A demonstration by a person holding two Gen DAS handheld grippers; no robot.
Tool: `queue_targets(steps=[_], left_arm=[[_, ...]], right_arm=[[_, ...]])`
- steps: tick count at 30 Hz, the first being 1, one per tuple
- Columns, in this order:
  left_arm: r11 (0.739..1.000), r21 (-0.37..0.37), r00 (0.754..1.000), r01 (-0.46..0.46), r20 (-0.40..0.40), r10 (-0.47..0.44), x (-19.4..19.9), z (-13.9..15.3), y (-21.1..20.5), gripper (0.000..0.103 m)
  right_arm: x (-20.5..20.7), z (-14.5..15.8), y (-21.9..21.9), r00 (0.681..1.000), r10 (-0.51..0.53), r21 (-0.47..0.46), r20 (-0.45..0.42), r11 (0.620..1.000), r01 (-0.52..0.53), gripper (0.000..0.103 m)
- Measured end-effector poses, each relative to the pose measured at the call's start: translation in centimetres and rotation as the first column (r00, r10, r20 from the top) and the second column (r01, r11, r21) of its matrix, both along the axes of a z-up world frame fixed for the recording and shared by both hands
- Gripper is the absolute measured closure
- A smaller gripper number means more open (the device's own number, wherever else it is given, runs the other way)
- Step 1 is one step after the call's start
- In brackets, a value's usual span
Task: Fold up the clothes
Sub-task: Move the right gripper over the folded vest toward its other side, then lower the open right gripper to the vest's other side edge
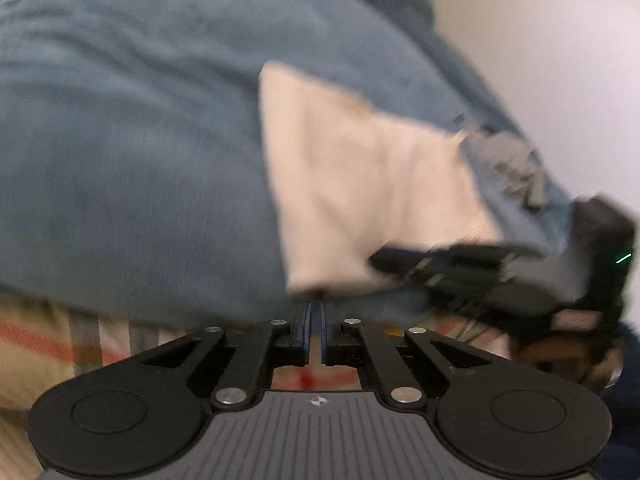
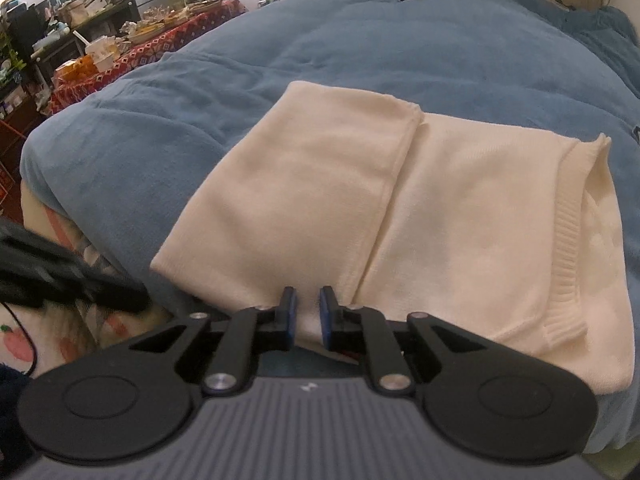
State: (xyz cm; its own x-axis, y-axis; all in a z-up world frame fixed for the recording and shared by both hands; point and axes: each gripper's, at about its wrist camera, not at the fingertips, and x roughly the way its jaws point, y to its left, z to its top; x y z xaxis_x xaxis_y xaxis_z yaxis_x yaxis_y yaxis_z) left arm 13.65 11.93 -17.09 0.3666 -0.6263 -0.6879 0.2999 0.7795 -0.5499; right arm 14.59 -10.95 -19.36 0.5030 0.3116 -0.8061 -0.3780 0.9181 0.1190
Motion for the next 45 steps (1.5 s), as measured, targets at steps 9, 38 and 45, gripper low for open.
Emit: queue_targets(steps=[9,38,45], left_arm=[[1.0,0.003,0.999,-0.007,0.045,0.007,4.1,-1.8,-1.9,0.1],[0.99,0.137,0.981,0.018,0.19,-0.044,5.6,1.0,-3.7,0.101],[0.994,0.112,0.991,-0.011,0.135,-0.005,5.8,-0.6,-3.6,0.101]], right_arm=[[-0.1,0.0,-0.1,1.0,-0.001,-0.003,-0.001,1.0,0.001,0.093],[2.5,4.3,-0.3,0.995,-0.009,0.021,0.102,1.0,0.007,0.096],[3.8,1.1,-0.2,0.998,-0.019,0.011,0.056,1.0,0.018,0.096]])
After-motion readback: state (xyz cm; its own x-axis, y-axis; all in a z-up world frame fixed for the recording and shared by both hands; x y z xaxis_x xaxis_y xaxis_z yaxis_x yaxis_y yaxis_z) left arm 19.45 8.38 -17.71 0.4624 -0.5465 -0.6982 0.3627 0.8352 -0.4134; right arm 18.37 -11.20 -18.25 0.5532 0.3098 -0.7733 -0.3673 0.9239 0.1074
